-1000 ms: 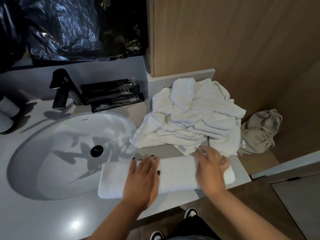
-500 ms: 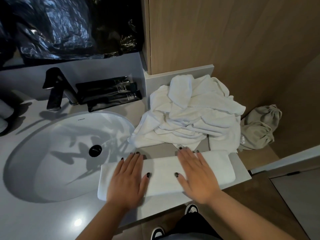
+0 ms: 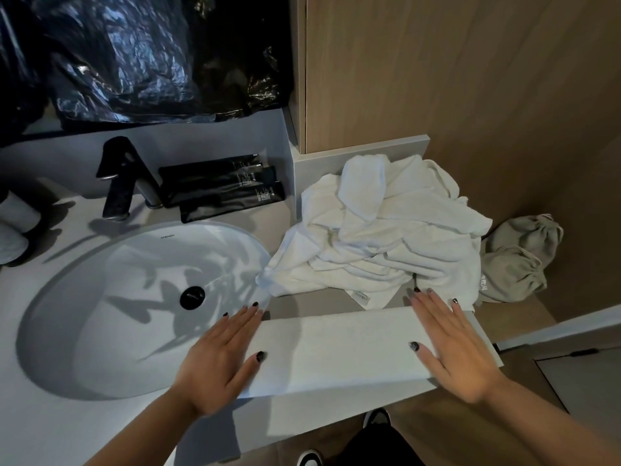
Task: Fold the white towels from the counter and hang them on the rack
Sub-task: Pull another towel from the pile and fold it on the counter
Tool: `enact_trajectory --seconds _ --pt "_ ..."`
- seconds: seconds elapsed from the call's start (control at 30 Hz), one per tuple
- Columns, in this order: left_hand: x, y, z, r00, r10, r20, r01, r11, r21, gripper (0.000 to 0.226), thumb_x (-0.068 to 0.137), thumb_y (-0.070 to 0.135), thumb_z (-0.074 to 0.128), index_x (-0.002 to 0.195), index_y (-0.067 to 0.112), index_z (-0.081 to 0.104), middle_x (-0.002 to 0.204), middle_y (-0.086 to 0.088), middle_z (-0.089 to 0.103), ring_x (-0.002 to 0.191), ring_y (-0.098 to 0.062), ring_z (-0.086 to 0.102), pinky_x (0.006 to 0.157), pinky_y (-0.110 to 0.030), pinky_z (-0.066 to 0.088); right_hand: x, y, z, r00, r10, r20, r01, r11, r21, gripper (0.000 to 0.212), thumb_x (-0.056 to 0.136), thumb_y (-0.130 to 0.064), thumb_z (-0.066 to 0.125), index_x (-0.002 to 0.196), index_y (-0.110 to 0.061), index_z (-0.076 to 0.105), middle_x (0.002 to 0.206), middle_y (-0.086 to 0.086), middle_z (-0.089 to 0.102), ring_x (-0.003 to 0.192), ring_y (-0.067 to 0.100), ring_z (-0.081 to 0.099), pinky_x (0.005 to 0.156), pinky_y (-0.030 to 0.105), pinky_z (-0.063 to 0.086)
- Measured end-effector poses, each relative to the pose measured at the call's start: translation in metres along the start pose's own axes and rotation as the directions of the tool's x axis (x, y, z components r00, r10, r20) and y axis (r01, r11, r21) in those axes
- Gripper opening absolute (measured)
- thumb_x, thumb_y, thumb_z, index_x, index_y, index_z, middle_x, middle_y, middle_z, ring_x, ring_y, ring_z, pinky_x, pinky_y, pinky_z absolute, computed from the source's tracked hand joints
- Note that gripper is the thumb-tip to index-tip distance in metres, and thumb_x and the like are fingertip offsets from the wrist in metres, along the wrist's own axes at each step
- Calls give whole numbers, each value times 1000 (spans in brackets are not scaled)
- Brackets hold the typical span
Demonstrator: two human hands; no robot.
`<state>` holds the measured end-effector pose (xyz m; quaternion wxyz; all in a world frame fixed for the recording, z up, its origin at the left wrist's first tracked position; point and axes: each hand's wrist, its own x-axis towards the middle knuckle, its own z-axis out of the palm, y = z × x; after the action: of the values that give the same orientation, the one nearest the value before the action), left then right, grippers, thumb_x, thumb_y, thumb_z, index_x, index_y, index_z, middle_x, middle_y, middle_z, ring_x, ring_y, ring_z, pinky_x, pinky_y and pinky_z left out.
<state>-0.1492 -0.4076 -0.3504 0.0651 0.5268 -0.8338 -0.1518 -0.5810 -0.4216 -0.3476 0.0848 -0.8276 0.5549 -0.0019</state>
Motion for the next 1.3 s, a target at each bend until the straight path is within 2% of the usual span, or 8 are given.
enact_trajectory --seconds 0.13,0.27,0.37,0.5,0.73,0.97,1.13,1.3 --pt "3 -3 2 998 -50 28 51 997 -50 70 98 59 29 157 23 17 161 6 25 145 -8 27 118 -17 13 3 2 2 1000 -7 -19 7 1000 16 70 101 -54 21 157 -15 6 164 0 9 152 16 1 121 42 5" --pt "6 6 0 1000 13 19 -16 981 193 69 102 50 21 154 5 23 161 -11 23 149 -24 22 120 -36 8 3 -2 1 1000 24 -12 -25 997 -80 70 101 -52 18 157 -13 6 164 4 9 152 16 -4 120 44 0" --pt "16 38 5 994 84 -76 -64 969 239 63 101 40 28 149 0 34 158 -16 28 148 -30 24 117 -46 14 13 -35 -4 993 41 -108 -57 988 -141 63 98 -36 27 153 -5 25 159 11 28 150 21 10 116 48 10" --pt "38 83 22 997 75 -35 -66 977 203 62 104 40 16 148 3 38 155 -14 37 145 -29 31 113 -46 21 38 -111 10 982 -166 -91 160 985 -68 64 87 -26 36 148 -6 38 152 10 41 143 23 34 114 43 16" --pt "30 73 22 999 -12 -53 22 977 210 64 101 45 21 151 7 35 157 -10 33 148 -23 25 116 -46 20 29 -96 17 999 -30 -44 28 998 -52 68 101 -51 16 155 -10 23 161 6 21 151 20 12 118 43 11" --pt "7 51 19 991 -107 -74 121 969 217 69 101 53 19 154 9 28 160 -8 26 149 -22 22 119 -41 16 -6 -36 4 995 95 -31 -97 992 -76 73 99 -55 22 155 -7 20 161 8 21 151 19 11 120 43 10" --pt "-7 46 12 973 -224 -61 232 952 199 71 101 52 19 148 3 38 153 -16 38 143 -28 35 121 -34 4 -15 -23 2 989 149 11 -149 988 -40 76 98 -60 15 157 -12 7 164 4 7 151 14 -4 121 42 3" --pt "11 43 10 987 -150 -53 158 968 195 68 104 49 16 147 2 38 152 -17 40 142 -32 35 117 -48 15 -13 -36 -4 978 204 43 -205 979 18 77 91 -64 2 153 -20 -12 160 -5 -18 146 9 -27 121 41 -13"
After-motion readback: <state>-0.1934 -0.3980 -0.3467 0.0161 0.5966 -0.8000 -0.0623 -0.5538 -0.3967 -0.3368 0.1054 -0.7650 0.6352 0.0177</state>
